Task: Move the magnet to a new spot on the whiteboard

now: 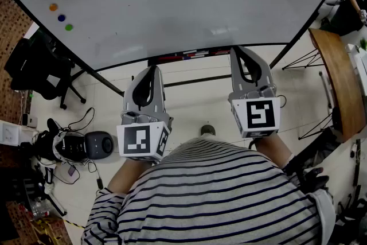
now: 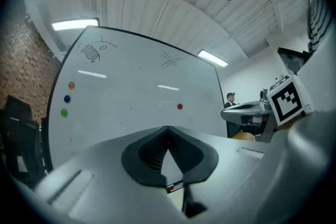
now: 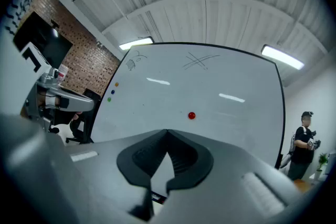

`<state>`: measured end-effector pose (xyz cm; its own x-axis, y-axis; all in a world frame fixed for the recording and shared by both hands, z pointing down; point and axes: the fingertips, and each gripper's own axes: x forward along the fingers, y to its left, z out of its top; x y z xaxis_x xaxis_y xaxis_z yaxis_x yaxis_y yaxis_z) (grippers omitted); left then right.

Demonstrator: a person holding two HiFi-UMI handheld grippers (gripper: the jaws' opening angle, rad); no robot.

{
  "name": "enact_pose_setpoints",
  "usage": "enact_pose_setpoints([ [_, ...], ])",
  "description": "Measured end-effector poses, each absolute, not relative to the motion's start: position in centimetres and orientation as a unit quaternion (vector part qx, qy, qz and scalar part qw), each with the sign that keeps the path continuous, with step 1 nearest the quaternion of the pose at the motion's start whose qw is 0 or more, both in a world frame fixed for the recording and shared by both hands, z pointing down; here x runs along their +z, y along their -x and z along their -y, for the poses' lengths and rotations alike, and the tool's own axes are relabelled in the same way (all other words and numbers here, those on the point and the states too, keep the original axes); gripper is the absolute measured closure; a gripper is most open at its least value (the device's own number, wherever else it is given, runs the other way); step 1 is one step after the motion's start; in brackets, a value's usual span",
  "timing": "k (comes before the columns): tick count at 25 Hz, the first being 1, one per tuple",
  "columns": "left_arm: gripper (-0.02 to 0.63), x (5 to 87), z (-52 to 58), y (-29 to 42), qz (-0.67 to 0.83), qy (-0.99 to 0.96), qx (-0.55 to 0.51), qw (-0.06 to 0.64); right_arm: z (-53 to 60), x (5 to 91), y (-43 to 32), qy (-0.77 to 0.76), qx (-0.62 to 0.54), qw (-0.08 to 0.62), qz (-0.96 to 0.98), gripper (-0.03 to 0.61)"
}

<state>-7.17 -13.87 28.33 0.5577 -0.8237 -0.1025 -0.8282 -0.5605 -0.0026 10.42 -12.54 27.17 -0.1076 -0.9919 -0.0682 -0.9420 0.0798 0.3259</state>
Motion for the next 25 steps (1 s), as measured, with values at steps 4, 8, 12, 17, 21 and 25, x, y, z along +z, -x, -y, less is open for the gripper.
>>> enact_pose_setpoints([
  [4,0.598,27.9,16.6,6.0,-0.458,0.887,0.047,0.033,15.8,25.5,-11.0,-0.666,-0.158,0.073,0.726,0.577],
  [8,0.598,27.0,19.8,4.9,-0.458,0.886,0.055,0.042,20.1,24.1,-12.2,-0.67,-0.185,0.078,0.714,0.577],
  [12,0.598,26.0,23.5,4.7,-0.473,0.878,0.065,0.04,25.4,22.5,-13.7,-0.678,-0.208,0.099,0.698,0.552],
  [17,0.598,25.9,27.3,4.6,-0.491,0.868,0.068,0.036,31.5,22.0,-14.8,-0.675,-0.215,0.12,0.695,0.456],
  [21,0.598,25.5,29.3,4.4,-0.502,0.861,0.071,0.038,34.3,21.7,-15.1,-0.675,-0.223,0.123,0.692,0.428],
  [25,0.598,25.3,30.1,4.6,-0.511,0.856,0.07,0.041,35.6,21.5,-15.0,-0.674,-0.227,0.122,0.692,0.43],
])
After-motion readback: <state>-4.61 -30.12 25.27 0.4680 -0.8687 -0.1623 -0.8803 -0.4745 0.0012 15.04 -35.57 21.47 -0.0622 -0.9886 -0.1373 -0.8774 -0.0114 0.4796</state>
